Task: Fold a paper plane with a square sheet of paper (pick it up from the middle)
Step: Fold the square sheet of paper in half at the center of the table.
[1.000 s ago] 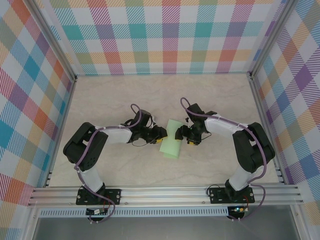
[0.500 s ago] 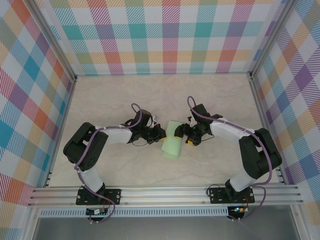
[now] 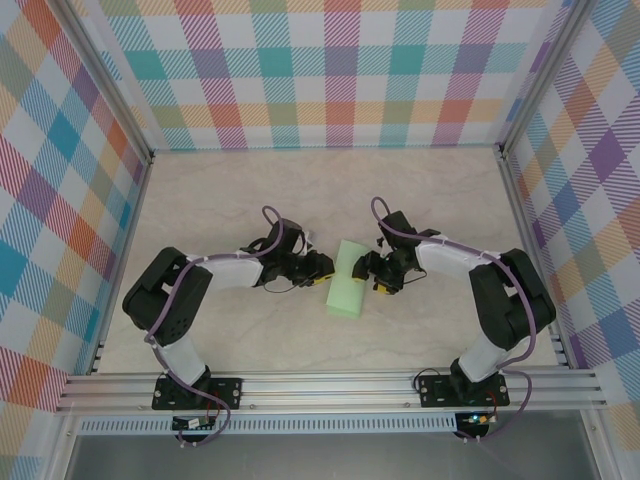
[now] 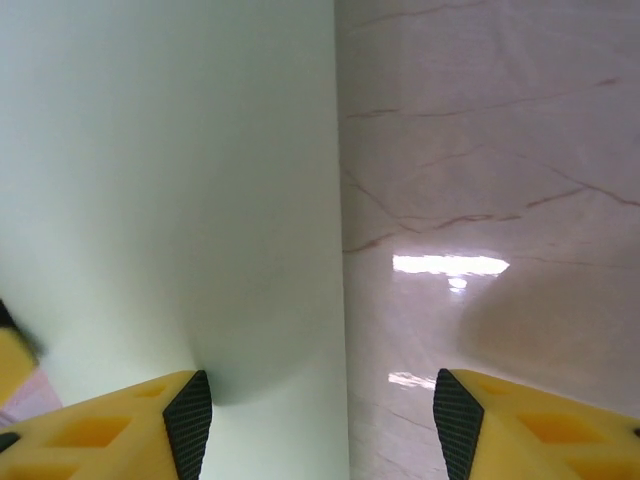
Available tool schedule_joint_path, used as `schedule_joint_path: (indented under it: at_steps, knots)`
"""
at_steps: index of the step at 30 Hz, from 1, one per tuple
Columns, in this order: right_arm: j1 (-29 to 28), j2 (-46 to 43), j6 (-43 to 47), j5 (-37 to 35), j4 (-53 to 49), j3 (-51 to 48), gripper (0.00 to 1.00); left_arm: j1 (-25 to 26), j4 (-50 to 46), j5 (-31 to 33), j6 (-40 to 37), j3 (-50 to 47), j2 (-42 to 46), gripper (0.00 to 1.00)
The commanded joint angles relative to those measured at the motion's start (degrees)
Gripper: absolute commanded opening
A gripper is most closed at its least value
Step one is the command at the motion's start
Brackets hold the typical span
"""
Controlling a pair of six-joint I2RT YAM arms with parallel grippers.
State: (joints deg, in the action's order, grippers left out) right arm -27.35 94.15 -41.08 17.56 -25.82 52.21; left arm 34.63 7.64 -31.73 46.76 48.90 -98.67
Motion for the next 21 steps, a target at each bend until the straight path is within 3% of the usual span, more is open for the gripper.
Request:
schedule_joint_path:
  at_steps: [1,10,21]
  knots:
    - [0.2,0.7,2.0,-2.7,-3.2,0.6,0.63,1.0,-5.6,4.0,-2.9,0.2,4.2,0.34]
    - [0.2,3.7,2.5,-5.0,-5.1,2.5,0.65,1.0,-13.1,12.1,-4.5,0.3,8.9,0.37]
    - [-0.2,6.3,2.8,-4.5,-6.5,5.2,0.73,1.0,-14.3,13.4,-5.3,1.1,9.1,0.37]
